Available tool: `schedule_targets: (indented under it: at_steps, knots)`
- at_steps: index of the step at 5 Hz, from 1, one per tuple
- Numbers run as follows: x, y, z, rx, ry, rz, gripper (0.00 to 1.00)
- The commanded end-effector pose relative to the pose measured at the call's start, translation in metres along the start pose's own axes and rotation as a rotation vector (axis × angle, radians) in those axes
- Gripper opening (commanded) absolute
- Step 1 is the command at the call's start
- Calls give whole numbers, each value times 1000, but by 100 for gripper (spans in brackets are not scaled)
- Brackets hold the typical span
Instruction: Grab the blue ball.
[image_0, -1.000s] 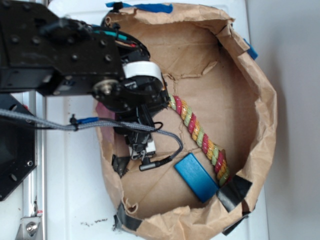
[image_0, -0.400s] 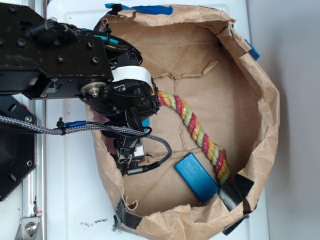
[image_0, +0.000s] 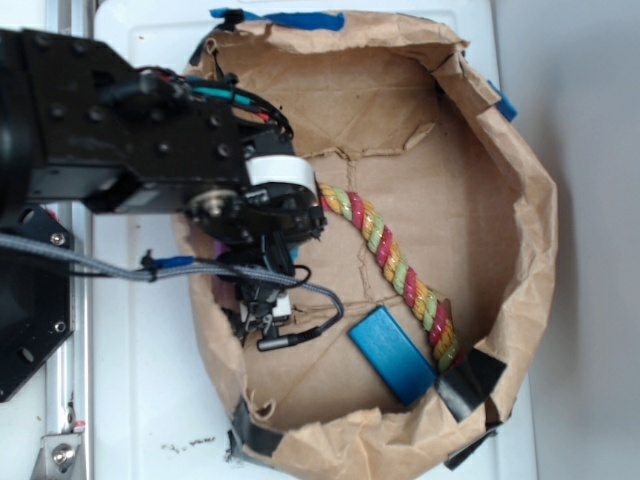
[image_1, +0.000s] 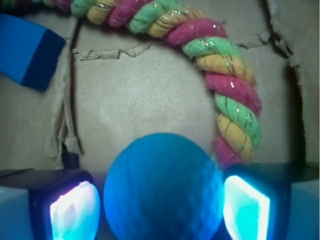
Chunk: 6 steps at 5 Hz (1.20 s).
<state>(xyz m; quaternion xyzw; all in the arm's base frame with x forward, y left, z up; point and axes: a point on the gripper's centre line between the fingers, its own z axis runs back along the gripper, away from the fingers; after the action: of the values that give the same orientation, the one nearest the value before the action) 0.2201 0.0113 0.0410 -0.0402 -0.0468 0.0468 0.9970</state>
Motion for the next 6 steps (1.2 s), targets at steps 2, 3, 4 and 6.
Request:
schedule_targets:
  at_steps: [2,3,4,6]
  knots:
    - [10,-6,1,-1,-27,-41,0]
    - [11,-1,6,-3,-30,-36,0]
    - [16,7,27,-4,-53,-20,0]
    - [24,22,112,-61,-100,20,0]
